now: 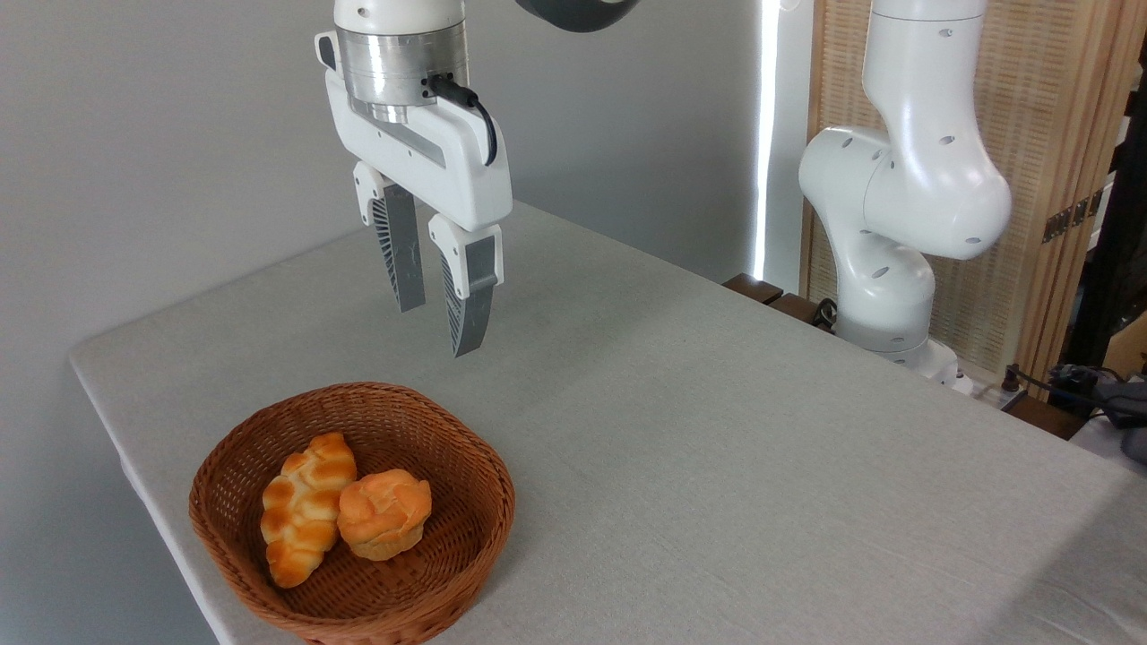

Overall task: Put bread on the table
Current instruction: 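Lower the open gripper into the basket over the round golden bun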

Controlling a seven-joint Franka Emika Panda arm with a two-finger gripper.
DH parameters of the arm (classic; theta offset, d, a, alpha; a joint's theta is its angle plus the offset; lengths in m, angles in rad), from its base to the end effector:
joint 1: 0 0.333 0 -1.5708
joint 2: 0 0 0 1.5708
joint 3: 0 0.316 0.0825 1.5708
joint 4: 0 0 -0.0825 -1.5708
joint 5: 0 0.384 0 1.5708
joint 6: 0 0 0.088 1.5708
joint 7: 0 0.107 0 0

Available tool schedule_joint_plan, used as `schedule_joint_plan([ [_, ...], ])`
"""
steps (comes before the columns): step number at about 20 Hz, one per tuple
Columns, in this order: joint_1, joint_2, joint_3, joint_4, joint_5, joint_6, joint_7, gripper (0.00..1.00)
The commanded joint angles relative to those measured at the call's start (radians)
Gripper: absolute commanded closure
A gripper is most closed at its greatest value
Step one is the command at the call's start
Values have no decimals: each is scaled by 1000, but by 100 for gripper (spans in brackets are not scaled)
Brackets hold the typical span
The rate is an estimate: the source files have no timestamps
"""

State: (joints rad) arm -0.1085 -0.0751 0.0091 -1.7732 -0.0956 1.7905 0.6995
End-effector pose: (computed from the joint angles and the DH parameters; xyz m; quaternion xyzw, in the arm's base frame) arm 0.5440 -0.0623 0.5893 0.9224 -0.3804 0.0581 0.0317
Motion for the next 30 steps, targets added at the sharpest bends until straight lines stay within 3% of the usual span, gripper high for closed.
schedule_joint_plan([
  [1, 3, 5, -4, 12, -16, -7, 3, 0],
  [12, 0, 11, -6, 8, -12, 58, 9, 0],
  [19, 1, 72, 3, -6, -7, 183, 15, 0],
  [22, 1, 121, 3, -6, 31, 251, 15, 0],
  [26, 1, 175, 3, -5, 37, 326, 17, 0],
  [30, 0, 235, -4, -5, 89, 358, 17, 0],
])
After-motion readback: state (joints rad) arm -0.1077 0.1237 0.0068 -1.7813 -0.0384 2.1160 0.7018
